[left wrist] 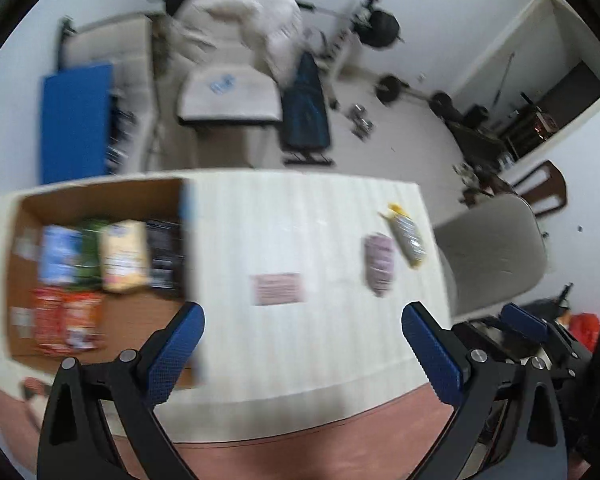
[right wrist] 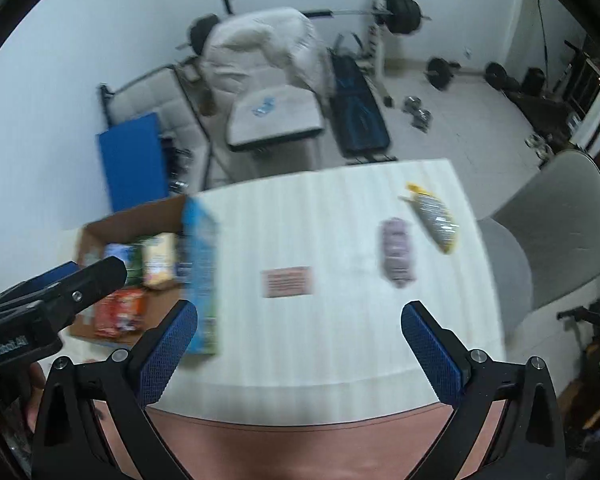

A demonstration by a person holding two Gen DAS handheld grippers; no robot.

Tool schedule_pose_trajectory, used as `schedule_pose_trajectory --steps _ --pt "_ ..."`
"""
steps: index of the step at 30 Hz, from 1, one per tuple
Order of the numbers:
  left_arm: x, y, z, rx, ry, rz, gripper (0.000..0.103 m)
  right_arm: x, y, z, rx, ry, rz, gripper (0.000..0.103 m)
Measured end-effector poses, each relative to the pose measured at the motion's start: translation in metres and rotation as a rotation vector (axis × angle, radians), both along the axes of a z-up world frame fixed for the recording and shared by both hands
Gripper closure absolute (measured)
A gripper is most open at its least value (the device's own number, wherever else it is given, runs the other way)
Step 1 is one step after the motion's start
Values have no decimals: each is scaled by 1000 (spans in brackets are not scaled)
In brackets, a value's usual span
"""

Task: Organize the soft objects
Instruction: 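Lift both tools out of the box toward the cloth and scrubber, then grasp the lilac cloth with left tool while right tool grasps silver scrubber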

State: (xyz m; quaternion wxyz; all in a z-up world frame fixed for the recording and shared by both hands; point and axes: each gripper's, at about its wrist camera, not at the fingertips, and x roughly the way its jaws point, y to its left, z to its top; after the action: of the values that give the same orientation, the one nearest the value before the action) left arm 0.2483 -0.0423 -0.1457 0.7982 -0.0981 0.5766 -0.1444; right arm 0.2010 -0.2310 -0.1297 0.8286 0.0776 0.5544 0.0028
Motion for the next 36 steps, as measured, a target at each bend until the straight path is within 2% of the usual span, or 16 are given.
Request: schedule_pose_trajectory --steps 3,6,8,13,18,20,24,28,30,33,34,35,36 --pt "30 -64 -39 -15 85 -42 2 26 -61 -29 -36 70 5 0" --pt "52 -110 -75 -32 160 -52 2 52 -112 -65 -80 143 11 0" --pt "69 -140 -109 -70 232 -60 2 68 -140 -89 -97 185 20 0" --pt "100 -187 -183 -83 371 -68 4 109 -185 -159 -124 260 84 0" --pt "119 -202 -235 -65 464 -45 4 141 -203 -218 -153 314 153 0" --pt "121 -202 -242 -57 474 -31 4 152 -208 -231 -151 332 183 0" --pt "123 -201 -248 -62 482 1 6 166 -227 -235 -113 368 188 0" --pt "118 -210 -243 3 446 -41 10 182 -244 -232 -67 365 150 0" --pt "115 -216 -240 65 419 -66 18 193 -246 -232 -8 359 126 0" --pt "105 -229 -233 201 354 -135 46 208 -236 -242 28 383 133 0" --pt "102 -230 -231 242 336 -148 63 212 -231 -248 26 394 137 0" --pt "100 -231 -230 261 326 -154 65 217 -227 -255 22 406 138 0" --pt "98 -228 -229 248 322 -149 65 221 -223 -261 21 412 132 2"
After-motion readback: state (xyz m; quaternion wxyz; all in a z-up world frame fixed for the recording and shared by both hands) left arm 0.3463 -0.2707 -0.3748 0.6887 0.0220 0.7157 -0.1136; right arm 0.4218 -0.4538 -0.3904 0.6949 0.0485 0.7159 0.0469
